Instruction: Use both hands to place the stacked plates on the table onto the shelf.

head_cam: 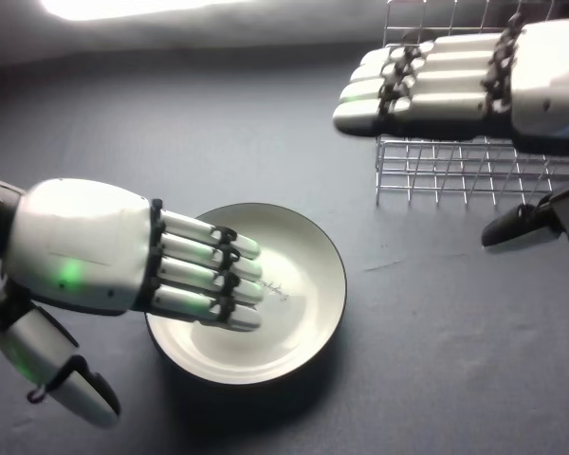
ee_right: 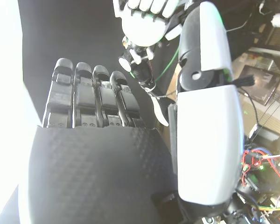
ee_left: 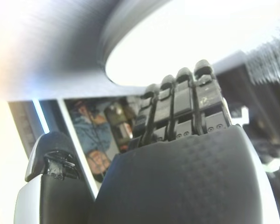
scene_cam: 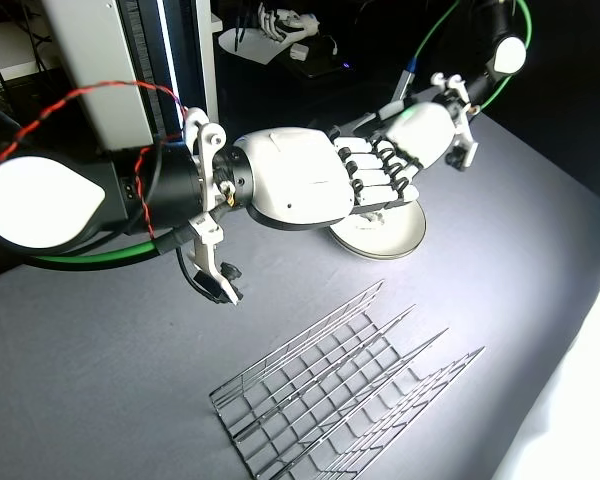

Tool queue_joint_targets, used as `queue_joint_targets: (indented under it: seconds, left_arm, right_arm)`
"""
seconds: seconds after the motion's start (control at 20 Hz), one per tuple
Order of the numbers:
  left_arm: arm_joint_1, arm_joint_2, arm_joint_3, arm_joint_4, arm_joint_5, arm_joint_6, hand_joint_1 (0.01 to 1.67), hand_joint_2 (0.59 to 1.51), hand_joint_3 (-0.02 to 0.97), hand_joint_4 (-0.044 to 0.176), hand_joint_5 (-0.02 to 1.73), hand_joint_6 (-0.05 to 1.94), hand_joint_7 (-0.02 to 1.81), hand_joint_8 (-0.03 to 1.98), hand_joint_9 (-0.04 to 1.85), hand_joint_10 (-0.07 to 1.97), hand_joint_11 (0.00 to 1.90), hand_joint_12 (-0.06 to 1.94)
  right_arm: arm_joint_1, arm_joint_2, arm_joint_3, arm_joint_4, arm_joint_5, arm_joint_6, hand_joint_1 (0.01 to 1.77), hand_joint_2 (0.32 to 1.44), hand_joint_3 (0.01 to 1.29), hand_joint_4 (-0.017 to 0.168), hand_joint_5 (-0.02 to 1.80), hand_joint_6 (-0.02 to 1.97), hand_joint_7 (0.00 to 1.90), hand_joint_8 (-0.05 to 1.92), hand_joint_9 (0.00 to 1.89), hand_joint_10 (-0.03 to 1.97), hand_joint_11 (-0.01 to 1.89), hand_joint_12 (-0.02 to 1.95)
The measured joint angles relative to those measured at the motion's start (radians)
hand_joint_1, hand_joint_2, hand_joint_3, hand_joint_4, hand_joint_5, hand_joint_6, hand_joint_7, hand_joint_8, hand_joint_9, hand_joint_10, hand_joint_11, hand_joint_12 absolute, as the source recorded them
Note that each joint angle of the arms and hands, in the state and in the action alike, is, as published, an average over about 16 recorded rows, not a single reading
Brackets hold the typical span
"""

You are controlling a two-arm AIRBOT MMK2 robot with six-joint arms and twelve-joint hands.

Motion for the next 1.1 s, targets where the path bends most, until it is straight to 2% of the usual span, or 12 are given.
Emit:
queue_joint_targets:
  seconds: [0.25, 0.5, 1.1]
  left_arm:
    - [-0.021, 0.013, 0.031, 0.065, -0.024, -0.002, 0.01, 1.104, 0.019, 0.004, 0.02, 0.02, 0.02, 0.02, 0.02, 0.01, 0.02, 0.01]
    - [-0.015, 0.011, 0.062, 0.107, -0.033, -0.003, 0.01, 1.104, 0.019, 0.005, 0.02, 0.02, 0.01, 0.02, 0.02, 0.01, 0.02, 0.01]
    - [0.001, -0.022, 0.134, 0.130, -0.029, -0.003, 0.01, 1.106, 0.019, 0.003, 0.01, 0.01, 0.01, 0.01, 0.02, 0.01, 0.02, 0.01]
  right_arm:
    - [0.019, 0.031, -0.027, 0.007, -0.024, 0.002, 1.13, 0.93, 0.02, -0.002, 0.02, 0.03, 0.01, 0.01, 0.01, 0.02, 0.02, 0.01]
    - [0.031, 0.048, -0.038, 0.008, -0.039, 0.004, 1.12, 0.93, 0.02, -0.002, 0.02, 0.03, 0.01, 0.01, 0.01, 0.02, 0.02, 0.01]
    - [0.034, 0.055, -0.048, 0.008, -0.045, 0.005, 1.13, 0.93, 0.02, -0.002, 0.02, 0.03, 0.01, 0.01, 0.01, 0.02, 0.02, 0.01]
